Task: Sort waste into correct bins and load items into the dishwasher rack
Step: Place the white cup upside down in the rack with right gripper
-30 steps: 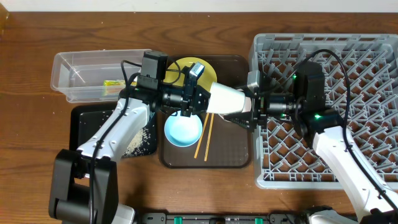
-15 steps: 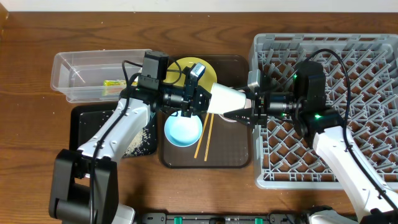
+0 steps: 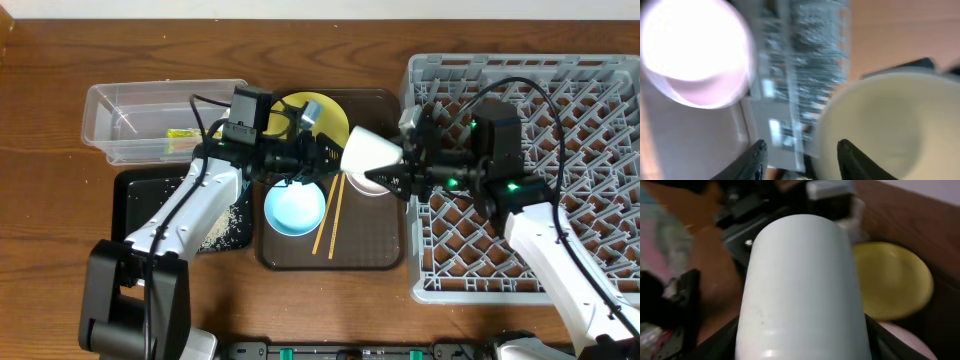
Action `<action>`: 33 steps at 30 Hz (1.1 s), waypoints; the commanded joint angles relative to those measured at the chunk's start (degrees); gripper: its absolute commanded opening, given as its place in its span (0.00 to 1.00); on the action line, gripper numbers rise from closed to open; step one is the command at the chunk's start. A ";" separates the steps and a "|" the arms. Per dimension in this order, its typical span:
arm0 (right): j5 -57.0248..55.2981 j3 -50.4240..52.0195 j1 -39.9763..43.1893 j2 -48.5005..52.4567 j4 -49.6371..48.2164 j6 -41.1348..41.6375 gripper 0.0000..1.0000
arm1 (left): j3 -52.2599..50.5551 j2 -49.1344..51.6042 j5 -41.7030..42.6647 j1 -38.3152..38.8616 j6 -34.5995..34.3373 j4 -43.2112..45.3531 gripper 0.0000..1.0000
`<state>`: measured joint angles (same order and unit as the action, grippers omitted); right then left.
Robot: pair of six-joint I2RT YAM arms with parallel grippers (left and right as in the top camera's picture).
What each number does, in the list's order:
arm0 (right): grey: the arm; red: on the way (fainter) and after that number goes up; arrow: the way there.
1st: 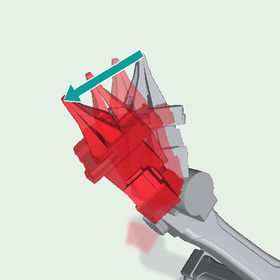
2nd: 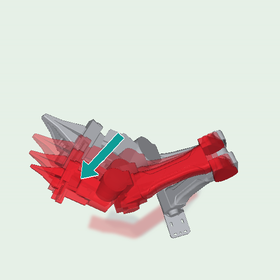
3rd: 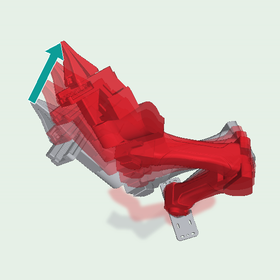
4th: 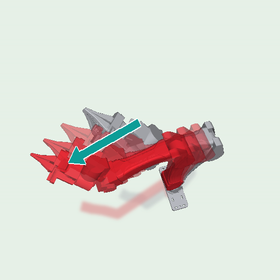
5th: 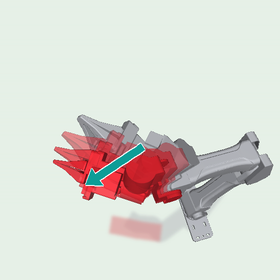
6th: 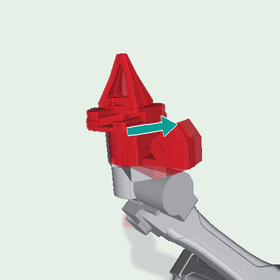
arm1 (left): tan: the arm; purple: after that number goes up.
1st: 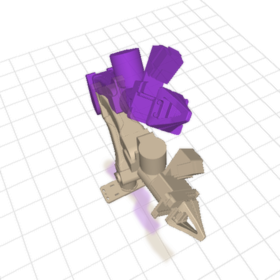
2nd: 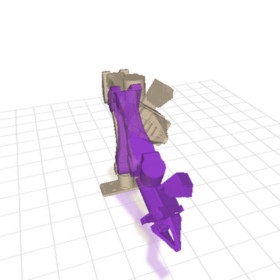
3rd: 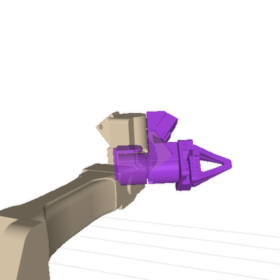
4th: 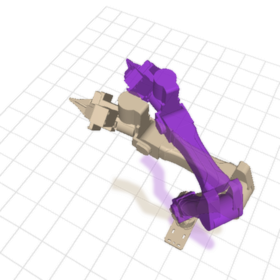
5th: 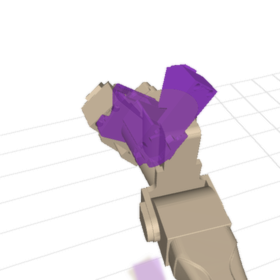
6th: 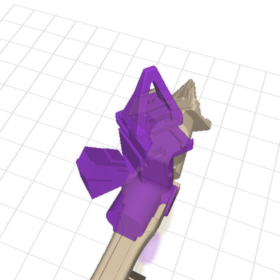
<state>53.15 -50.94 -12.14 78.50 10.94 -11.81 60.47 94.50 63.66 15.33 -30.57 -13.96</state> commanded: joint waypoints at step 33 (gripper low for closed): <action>-54.95 -19.61 31.08 -3.80 58.58 20.59 0.01 | 0.42 -22.58 -54.71 -5.40 16.33 -27.69 0.51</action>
<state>3.03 -69.49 18.33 72.95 69.23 5.45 60.47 72.20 10.24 10.07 -14.74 -41.52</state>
